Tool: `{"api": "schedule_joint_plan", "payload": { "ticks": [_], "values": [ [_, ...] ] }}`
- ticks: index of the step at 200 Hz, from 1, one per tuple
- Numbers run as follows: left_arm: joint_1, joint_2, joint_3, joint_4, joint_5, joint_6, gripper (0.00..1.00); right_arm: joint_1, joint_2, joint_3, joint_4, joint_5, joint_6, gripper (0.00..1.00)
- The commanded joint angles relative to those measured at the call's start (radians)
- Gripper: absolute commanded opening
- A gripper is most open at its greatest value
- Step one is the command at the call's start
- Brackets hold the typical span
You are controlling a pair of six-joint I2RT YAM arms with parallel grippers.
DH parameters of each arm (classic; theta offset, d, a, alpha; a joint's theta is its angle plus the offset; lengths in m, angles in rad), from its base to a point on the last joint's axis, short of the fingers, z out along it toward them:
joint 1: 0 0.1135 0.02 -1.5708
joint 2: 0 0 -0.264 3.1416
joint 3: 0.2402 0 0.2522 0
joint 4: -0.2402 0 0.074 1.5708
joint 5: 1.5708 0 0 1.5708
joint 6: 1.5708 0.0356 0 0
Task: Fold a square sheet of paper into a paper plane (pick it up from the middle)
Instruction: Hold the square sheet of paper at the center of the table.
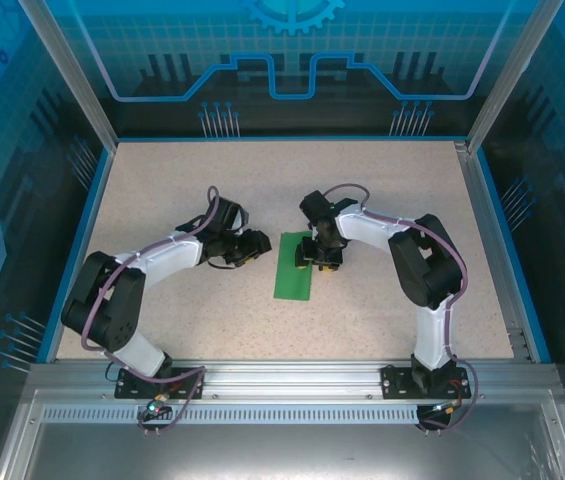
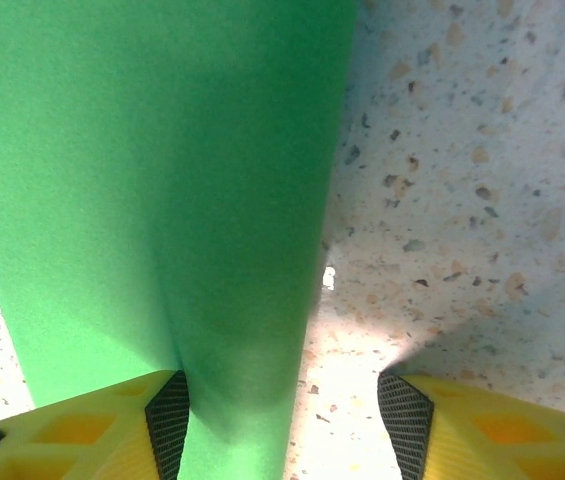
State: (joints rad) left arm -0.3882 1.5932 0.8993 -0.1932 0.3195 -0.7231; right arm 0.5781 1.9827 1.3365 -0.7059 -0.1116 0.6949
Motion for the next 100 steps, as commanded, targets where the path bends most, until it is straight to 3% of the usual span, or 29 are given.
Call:
{"api": "schedule_joint_plan", "payload": {
  "ticks": [1, 100],
  "values": [
    [0.003, 0.024, -0.004, 0.038, 0.069, 0.021, 0.43, 0.016, 0.074, -0.028, 0.019, 0.005, -0.019, 0.59],
    [0.003, 0.037, -0.008, 0.044, 0.071, 0.007, 0.42, 0.022, 0.099, 0.004, -0.004, 0.015, -0.048, 0.61]
  ]
}}
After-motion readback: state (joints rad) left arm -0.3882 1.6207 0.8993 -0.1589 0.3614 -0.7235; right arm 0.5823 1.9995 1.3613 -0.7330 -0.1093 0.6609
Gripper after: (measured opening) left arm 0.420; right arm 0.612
